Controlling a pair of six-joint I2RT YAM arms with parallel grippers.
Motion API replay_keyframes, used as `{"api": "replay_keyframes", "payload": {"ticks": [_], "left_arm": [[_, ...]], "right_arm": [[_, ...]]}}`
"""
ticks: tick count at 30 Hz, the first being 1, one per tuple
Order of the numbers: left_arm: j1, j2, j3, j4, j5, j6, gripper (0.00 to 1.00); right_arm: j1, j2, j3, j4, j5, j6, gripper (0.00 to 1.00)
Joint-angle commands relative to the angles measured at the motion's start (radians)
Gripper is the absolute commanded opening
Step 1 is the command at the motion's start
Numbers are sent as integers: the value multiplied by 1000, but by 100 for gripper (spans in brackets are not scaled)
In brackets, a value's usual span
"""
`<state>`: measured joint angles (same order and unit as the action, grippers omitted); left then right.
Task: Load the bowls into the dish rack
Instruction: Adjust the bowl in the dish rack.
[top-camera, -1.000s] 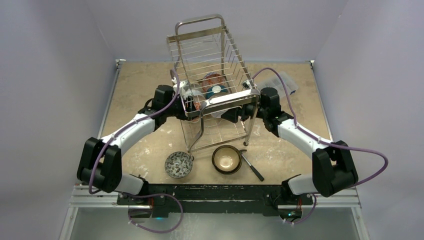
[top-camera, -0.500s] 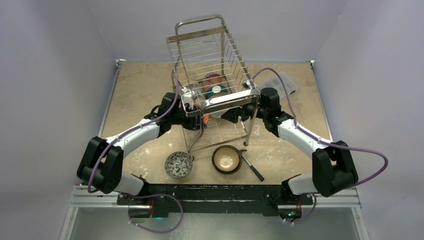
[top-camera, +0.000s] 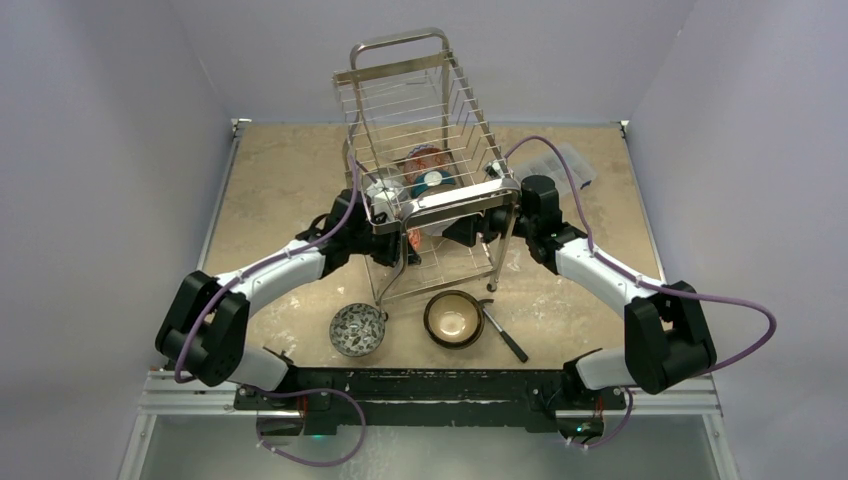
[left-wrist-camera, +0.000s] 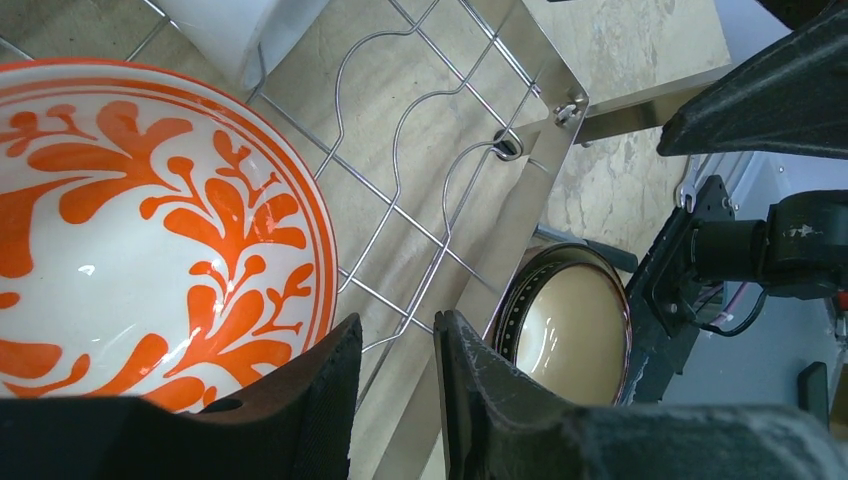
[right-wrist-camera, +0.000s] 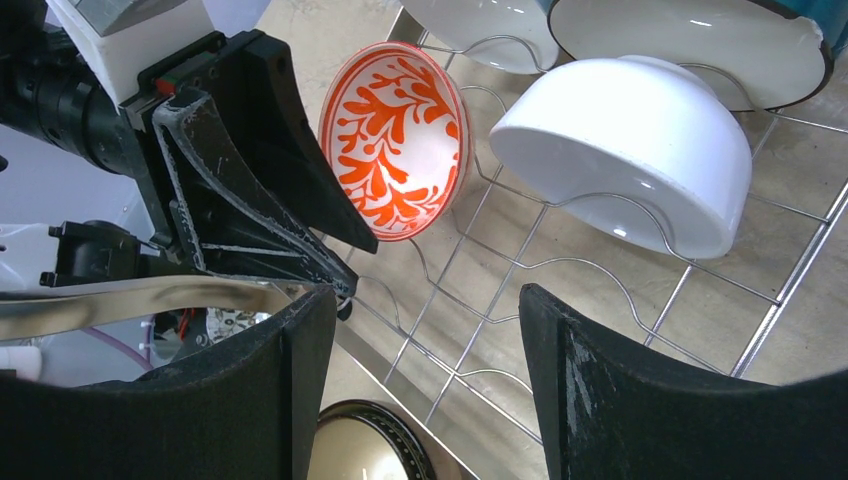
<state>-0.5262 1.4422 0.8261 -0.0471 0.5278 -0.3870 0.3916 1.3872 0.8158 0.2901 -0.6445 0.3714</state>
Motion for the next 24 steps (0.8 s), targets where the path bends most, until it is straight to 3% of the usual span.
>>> {"api": "replay_keyframes", "payload": {"ticks": [1,10,17,24], "left_arm": [[-15,-73,29,19,-2,8,32],[37,-255,83,-110,-259,-1,47],[224,-212,95,-171,-202,-14,49],[253,-107,104,-137,-207,-19,49]], "right_arm": [[0,-36,0,0,0,-23,70],[0,-35,5,-2,-4,-25,70],[0,-38,1,-6,-3,-28,70],[0,-39,-2,-3,-4,-26,70]]}}
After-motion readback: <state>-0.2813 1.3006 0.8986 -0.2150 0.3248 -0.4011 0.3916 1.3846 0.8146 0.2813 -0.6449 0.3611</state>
